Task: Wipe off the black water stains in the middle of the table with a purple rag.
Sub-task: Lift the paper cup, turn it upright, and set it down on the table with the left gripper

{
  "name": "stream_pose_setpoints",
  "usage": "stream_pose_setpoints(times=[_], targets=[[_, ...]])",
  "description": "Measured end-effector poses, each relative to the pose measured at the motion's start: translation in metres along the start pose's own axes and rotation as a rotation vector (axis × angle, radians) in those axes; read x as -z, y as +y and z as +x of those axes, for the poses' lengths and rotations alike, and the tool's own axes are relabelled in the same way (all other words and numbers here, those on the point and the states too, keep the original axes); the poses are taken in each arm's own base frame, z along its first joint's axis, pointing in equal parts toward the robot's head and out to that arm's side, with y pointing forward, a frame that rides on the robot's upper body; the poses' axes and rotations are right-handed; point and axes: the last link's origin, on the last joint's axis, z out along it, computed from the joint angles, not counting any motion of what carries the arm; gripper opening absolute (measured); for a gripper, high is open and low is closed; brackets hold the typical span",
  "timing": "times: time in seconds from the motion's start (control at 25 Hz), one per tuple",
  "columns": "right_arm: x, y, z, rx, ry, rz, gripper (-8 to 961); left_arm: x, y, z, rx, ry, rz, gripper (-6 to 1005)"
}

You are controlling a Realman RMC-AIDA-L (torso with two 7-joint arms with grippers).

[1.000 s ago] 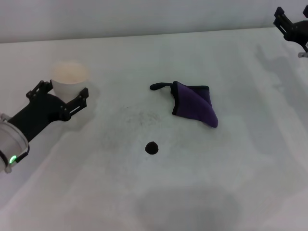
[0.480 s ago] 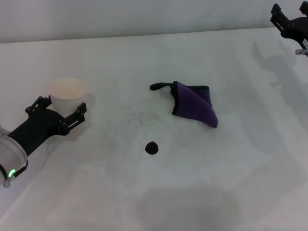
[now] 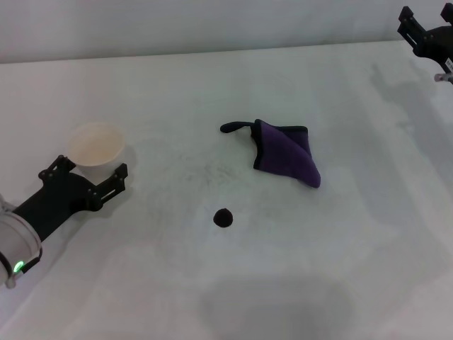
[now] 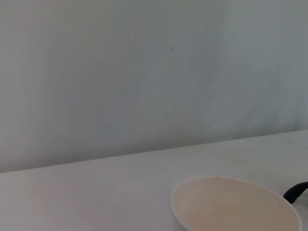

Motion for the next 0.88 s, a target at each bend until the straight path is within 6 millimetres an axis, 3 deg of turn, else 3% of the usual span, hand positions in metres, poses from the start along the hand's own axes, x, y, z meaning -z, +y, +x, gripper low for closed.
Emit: stream_pose_setpoints(times=[0.88], targets=[[-0.0038,0.0005,-0.0041,-0.003,-0.011,0.002,829,0.0047,-0.0040,-0.0002,0.017,0.015,0.019,880]])
